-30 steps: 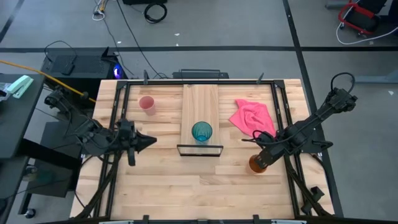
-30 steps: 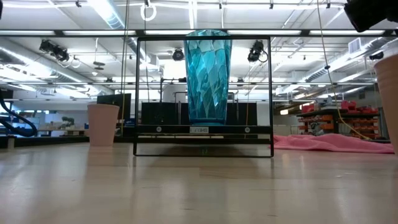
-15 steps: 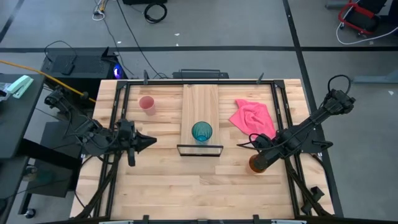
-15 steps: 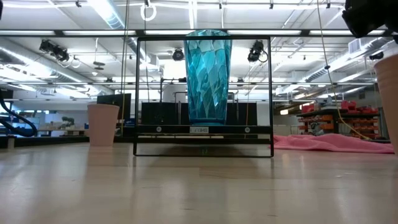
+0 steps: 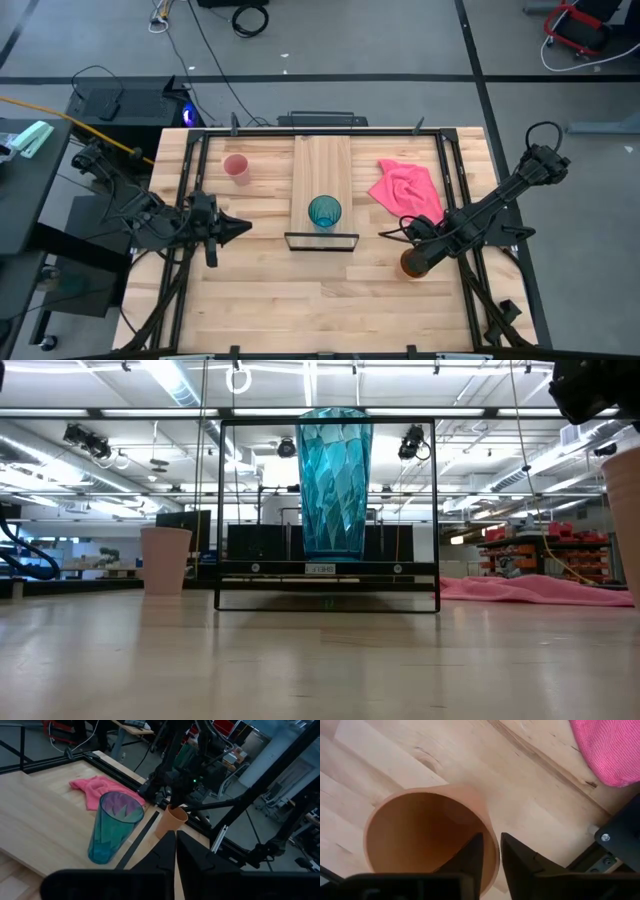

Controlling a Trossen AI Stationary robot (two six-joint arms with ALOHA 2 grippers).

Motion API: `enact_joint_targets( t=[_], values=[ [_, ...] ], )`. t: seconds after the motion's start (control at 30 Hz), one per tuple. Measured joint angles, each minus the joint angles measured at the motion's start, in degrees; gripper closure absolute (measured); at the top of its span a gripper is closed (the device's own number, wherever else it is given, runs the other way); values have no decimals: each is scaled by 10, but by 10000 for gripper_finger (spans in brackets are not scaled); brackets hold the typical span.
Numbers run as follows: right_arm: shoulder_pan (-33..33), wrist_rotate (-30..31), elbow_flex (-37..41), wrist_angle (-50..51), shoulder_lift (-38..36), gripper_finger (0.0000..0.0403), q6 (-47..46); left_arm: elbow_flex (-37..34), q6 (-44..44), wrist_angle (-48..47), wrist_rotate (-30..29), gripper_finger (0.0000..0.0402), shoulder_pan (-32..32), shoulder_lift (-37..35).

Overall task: Stack small to large cups/mugs on shelf
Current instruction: Put the brown cup on the shelf

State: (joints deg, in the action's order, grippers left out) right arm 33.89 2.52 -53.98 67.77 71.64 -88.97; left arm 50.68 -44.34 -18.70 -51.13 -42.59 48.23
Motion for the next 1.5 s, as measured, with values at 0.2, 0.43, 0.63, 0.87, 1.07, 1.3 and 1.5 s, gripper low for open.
enact_joint_targets(
  t=[0.2, 0.43, 0.63, 0.87, 1.07, 1.3, 1.5],
  values=[
    [-1, 2, 0, 0, 0, 385, -1, 0, 0, -1, 0, 377, 0, 0],
    [-17, 6, 0, -3, -1, 395, 18, 0, 1, -1, 0, 375, 0, 0],
    [-37, 9, -13, -5, -11, 398, 68, 0, 1, -1, 0, 385, 0, 1],
    [-66, 9, -84, 58, -19, 400, 153, 0, 1, -2, 0, 386, 0, 1],
    [-96, 29, -187, 182, -19, 400, 228, 0, -3, -2, 0, 380, 0, 1],
    [-165, 84, -283, 223, -26, 400, 327, 0, -18, -1, -17, 388, 0, 1],
    [-267, 95, -315, 222, -25, 400, 448, 0, -19, -1, -32, 383, 0, 1]
  ],
)
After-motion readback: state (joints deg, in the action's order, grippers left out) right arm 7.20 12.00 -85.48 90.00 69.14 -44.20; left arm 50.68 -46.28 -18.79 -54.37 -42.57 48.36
